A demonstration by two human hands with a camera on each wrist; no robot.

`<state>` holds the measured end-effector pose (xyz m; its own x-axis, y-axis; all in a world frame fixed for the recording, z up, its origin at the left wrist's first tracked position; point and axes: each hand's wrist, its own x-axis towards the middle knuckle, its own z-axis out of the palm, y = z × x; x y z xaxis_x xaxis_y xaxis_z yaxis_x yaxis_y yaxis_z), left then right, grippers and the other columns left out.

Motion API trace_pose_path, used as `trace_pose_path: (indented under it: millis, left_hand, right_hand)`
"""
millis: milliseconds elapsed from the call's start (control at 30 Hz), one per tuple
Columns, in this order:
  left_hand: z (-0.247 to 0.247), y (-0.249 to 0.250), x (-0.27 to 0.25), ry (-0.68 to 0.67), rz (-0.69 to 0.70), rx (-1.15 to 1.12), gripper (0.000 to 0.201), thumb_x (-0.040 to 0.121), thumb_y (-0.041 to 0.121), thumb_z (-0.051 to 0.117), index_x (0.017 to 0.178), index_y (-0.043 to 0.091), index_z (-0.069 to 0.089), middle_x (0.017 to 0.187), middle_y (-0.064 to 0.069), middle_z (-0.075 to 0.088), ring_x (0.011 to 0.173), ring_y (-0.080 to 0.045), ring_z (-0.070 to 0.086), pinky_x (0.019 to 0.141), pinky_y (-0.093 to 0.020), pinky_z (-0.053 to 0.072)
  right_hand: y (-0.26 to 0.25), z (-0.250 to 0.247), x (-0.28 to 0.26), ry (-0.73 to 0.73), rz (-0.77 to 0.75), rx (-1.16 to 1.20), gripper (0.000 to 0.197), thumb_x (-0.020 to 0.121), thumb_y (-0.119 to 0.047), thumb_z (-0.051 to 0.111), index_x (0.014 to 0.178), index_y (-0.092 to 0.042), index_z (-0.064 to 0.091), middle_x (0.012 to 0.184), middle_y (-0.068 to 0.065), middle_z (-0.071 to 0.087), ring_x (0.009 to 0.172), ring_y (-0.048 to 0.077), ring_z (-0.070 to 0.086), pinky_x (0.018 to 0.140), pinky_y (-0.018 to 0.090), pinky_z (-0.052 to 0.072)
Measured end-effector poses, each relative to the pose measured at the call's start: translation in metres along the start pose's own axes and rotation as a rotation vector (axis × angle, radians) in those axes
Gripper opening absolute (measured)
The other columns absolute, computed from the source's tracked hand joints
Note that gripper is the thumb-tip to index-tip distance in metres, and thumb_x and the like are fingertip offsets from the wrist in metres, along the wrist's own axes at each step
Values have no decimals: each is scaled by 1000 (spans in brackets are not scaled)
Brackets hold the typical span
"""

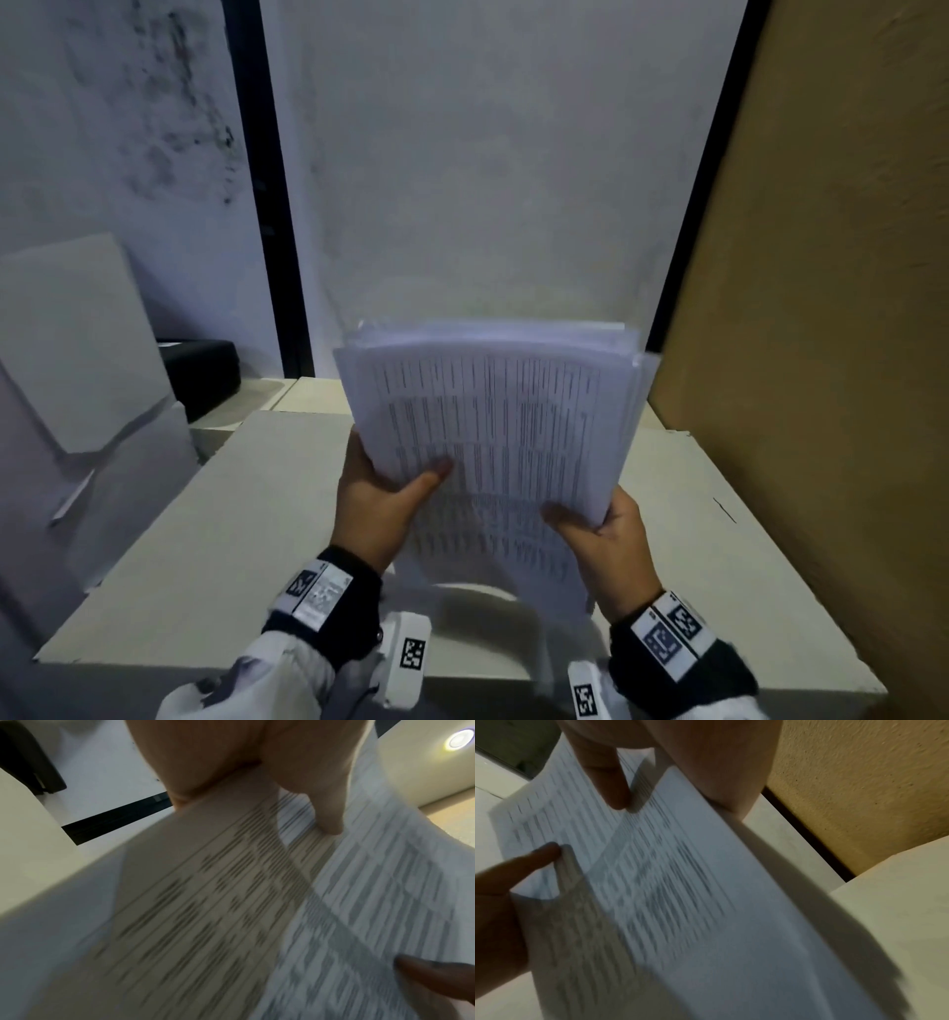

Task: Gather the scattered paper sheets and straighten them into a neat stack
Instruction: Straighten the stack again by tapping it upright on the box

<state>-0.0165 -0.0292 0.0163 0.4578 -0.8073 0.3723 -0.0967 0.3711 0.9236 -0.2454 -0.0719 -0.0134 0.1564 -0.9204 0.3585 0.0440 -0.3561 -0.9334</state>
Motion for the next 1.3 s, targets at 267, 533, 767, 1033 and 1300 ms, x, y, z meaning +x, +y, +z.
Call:
trace_pose_path:
  millis: [267, 533, 767, 1033, 1300]
  left_hand:
    - [5, 19, -2, -63, 66, 51, 72, 62, 34, 87, 114, 51, 40, 114, 23, 54, 100, 18, 54, 75, -7, 48]
    - [1, 31, 15, -58, 142, 35, 45, 80, 47, 72, 118, 47, 47, 107, 33, 65, 106, 6, 62, 85, -19, 57]
    - [4, 19, -3, -100, 87, 39, 54, 85, 26, 72, 123, 48, 40, 115, 25, 58, 105, 15, 57, 78, -9, 53]
    - [-4, 8, -2, -98, 63, 86, 49, 90, 17, 67, 131, 31, 44, 122, 18, 60, 111, 6, 59, 87, -19, 56]
    - [1, 0, -13, -96, 50, 201, 32, 97, 13, 58, 116, 38, 50, 115, 18, 65, 104, 5, 63, 85, -24, 57]
  right_hand:
    - [-21, 1, 3, 122, -86, 15, 48, 77, -24, 68, 121, -33, 51, 113, -6, 64, 106, 7, 65, 80, 29, 59]
    - [-47, 1, 25, 44, -91, 80, 45, 85, -29, 62, 128, -27, 51, 120, 0, 66, 113, 18, 66, 82, 34, 60]
    - [-36, 5, 13, 22, -35, 33, 51, 79, -27, 66, 126, -33, 46, 116, -5, 64, 103, 4, 67, 76, 24, 60]
    - [-34, 0, 15, 30, 16, 34, 41, 93, -5, 66, 122, -28, 49, 118, -3, 66, 107, 9, 68, 79, 28, 61]
    - [-34, 9, 9, 56, 50, -51, 24, 103, -14, 51, 117, -33, 45, 121, -1, 63, 105, 8, 68, 75, 26, 61]
